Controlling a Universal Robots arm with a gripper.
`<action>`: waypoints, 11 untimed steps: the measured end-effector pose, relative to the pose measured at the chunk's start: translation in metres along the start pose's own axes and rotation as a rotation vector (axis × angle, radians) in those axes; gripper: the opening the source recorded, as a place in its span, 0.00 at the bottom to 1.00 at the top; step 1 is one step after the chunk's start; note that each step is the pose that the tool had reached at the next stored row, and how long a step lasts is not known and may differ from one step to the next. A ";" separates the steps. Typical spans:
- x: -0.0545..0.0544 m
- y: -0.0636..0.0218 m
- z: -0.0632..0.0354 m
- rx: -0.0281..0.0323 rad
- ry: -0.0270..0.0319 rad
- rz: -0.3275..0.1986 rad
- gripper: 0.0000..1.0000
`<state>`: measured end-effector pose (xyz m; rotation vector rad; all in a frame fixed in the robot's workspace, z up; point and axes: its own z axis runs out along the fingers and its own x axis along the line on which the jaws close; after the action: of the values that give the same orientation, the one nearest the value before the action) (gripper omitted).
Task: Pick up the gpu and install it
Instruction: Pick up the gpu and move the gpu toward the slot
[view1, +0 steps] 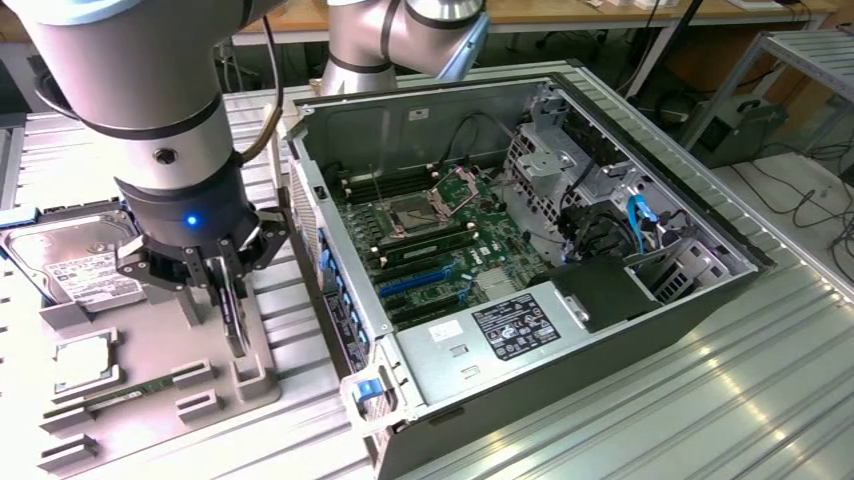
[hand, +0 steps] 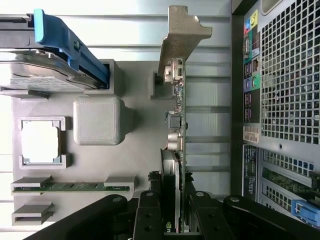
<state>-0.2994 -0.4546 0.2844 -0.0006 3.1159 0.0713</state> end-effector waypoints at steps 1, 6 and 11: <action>0.000 0.0000 -0.0013 0.0000 0.0001 0.000 0.27; 0.000 0.0004 -0.0096 0.0000 0.0001 0.000 0.27; 0.000 0.0007 -0.0148 0.0001 0.0001 0.000 0.27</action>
<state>-0.2994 -0.4547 0.2992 -0.0006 3.1160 0.0712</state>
